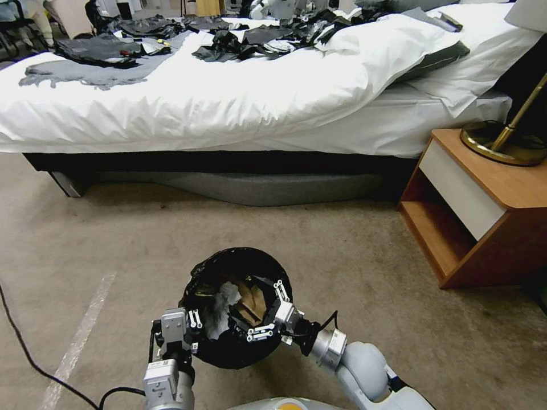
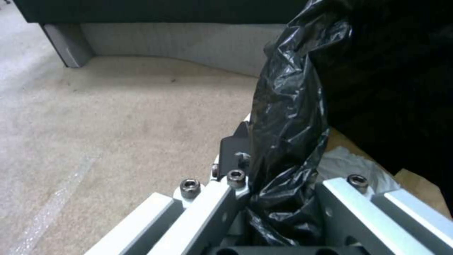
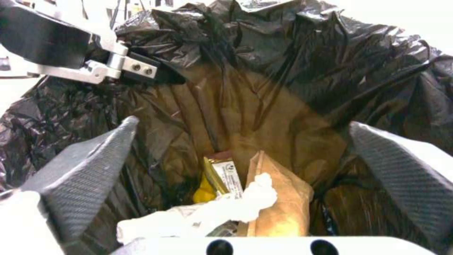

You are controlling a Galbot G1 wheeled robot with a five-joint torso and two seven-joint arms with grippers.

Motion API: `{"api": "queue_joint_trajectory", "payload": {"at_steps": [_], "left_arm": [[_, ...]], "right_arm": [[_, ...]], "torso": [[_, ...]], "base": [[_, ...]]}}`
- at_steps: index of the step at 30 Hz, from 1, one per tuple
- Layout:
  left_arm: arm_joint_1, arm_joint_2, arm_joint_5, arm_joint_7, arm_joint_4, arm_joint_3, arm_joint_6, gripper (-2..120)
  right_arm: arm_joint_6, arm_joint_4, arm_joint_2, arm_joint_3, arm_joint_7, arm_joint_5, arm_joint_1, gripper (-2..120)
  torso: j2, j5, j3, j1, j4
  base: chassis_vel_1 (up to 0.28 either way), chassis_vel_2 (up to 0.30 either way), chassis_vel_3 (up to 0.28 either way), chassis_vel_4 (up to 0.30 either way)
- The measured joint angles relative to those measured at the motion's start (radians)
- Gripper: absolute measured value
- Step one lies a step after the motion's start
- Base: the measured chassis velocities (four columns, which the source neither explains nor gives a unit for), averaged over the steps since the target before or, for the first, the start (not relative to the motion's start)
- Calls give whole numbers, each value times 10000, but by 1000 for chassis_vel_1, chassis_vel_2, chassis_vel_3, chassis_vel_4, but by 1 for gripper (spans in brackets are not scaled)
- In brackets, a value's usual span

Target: Pick up the trash bin, then pick up the garbage from the floor and place it into the trash bin.

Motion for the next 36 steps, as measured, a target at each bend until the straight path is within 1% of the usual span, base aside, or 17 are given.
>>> {"api": "queue_joint_trajectory", "payload": {"at_steps": [2,9,16,17,19,20,22,24,26,27,28,29,31,32,34,35,36], "left_arm": [[-7,-10,6,0,24,10,-3,1],[-31,-16,23,0,56,49,-9,1],[-35,6,24,0,56,51,-12,1],[-40,7,25,0,57,50,-12,1],[-73,12,28,3,158,24,-18,1],[-73,12,28,3,158,24,-18,1],[-92,16,28,5,218,-4,-18,1],[-99,17,28,3,225,-11,-18,1],[-135,20,16,12,255,-24,-19,1],[-148,23,1,13,266,-36,-18,1],[-148,23,1,13,266,-36,-18,1],[-152,24,-9,12,271,-41,-18,1],[-173,33,-56,20,293,-51,-18,1],[-173,33,-56,20,293,-51,-18,1],[-189,40,-91,35,300,-54,-19,1],[-196,43,-114,41,301,-64,-22,1],[-196,43,-114,41,301,-64,-22,1]], "right_arm": [[0,42,-1,0,2,-2,2,111],[-15,104,-68,-9,-10,-9,5,114],[-21,216,-118,17,35,1,43,111],[-1,310,-117,38,55,2,43,109],[247,925,-78,160,291,-10,-30,104],[247,925,-78,160,291,-10,-30,104],[378,1723,41,372,834,-15,-190,100],[387,1896,83,426,991,-17,-233,100],[360,2752,427,811,2102,-309,-542,100],[287,3042,642,1038,2831,-654,-716,100],[287,3042,642,1038,2831,-654,-716,100],[231,3101,728,1131,3101,-766,-790,100],[3,3032,995,1508,4089,-1025,-1096,100],[3,3032,995,1508,4089,-1025,-1096,100],[-41,2792,1163,1749,4629,-1090,-1319,100],[-45,2636,1258,1933,4857,-1099,-1491,100],[-45,2636,1258,1933,4857,-1099,-1491,100]], "torso": [[0,0,0,0,-1],[0,0,0,0,-1],[0,1,0,0,-1],[0,0,0,0,-1],[0,0,0,0,0],[0,0,0,0,0],[0,0,0,1,1],[0,0,0,1,1],[1,-2,0,1,-1],[1,-1,0,1,0],[1,-1,0,1,0],[0,-1,0,0,0],[0,-2,0,1,-2],[0,-2,0,1,-2],[0,1,0,1,0],[0,1,0,0,-3],[0,1,0,0,-3]], "base": [[0,0,0,0],[0,0,0,0],[0,0,0,0],[0,0,0,0],[0,0,0,0],[0,0,0,0],[0,0,0,0],[0,0,0,0],[0,0,0,0],[0,0,0,0],[0,0,0,0],[0,0,0,0],[0,0,0,0],[0,0,0,0],[0,0,0,0],[0,0,0,0],[0,0,0,0]]}}
